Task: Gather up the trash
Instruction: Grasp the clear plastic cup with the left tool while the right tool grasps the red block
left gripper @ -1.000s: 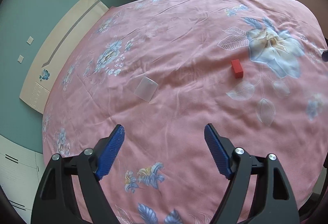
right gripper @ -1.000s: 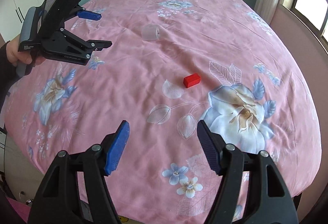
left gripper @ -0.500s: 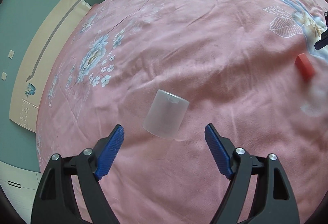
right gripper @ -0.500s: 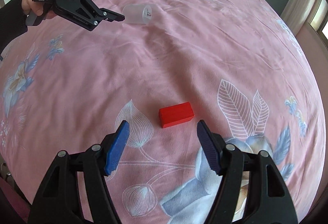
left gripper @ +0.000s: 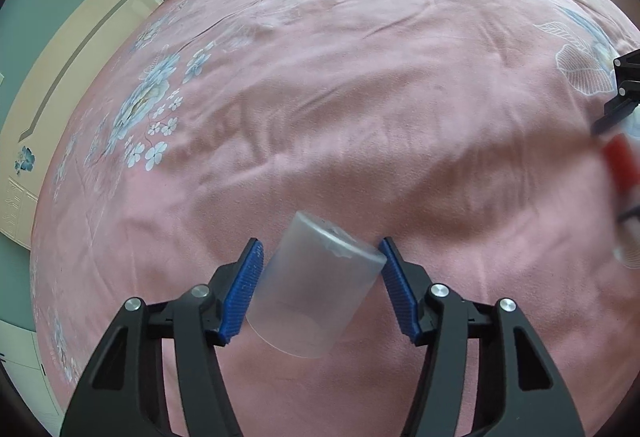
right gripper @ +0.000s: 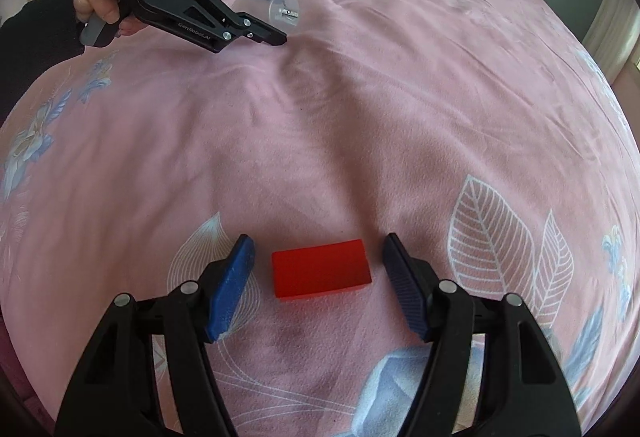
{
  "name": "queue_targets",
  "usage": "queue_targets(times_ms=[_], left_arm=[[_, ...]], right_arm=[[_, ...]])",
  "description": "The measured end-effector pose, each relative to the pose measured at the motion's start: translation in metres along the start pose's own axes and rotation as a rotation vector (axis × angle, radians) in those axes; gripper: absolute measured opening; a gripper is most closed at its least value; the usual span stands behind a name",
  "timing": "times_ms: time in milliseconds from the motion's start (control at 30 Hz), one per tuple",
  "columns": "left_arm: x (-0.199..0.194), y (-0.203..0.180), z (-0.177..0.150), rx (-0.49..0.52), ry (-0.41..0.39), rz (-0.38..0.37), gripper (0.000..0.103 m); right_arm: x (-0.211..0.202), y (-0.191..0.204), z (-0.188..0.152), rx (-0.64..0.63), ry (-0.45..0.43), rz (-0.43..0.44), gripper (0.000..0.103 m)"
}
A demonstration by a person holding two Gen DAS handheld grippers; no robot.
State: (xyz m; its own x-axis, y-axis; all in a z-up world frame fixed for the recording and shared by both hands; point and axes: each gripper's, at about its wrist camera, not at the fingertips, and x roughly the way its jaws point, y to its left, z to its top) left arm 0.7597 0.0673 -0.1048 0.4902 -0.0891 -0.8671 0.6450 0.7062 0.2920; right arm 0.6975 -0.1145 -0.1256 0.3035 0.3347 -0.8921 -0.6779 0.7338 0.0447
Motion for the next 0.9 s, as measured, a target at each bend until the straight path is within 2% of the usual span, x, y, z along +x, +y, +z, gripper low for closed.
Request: queue_targets(times_ms=[67, 267, 400, 600, 767, 900], left_arm=[[-0.003, 0.000, -0.002, -0.026, -0.003, 0.010, 0.061], [-0.024, -0.001, -0.009, -0.169, 0.007, 0.078, 0.054], [-0.041, -0.003, -0.017, -0.249, 0.056, 0.130, 0.052], [-0.075, -0.003, -0.030, -0.362, 0.064, 0.151, 0.051], [-0.114, -0.011, -0.035, -0.415, 0.044, 0.158, 0.050], [-0.154, -0.030, -0.033, -0.405, 0.021, 0.165, 0.050]], right_arm=[[-0.003, 0.001, -0.002, 0.015, -0.003, 0.023, 0.040], [-0.017, 0.007, -0.010, 0.072, 0.001, -0.002, 0.040], [-0.035, 0.011, -0.019, 0.116, -0.004, -0.023, 0.040], [-0.065, 0.019, -0.026, 0.163, -0.030, -0.016, 0.040], [-0.100, 0.037, -0.030, 0.163, -0.059, -0.026, 0.040], [-0.137, 0.055, -0.035, 0.145, -0.076, -0.048, 0.040]])
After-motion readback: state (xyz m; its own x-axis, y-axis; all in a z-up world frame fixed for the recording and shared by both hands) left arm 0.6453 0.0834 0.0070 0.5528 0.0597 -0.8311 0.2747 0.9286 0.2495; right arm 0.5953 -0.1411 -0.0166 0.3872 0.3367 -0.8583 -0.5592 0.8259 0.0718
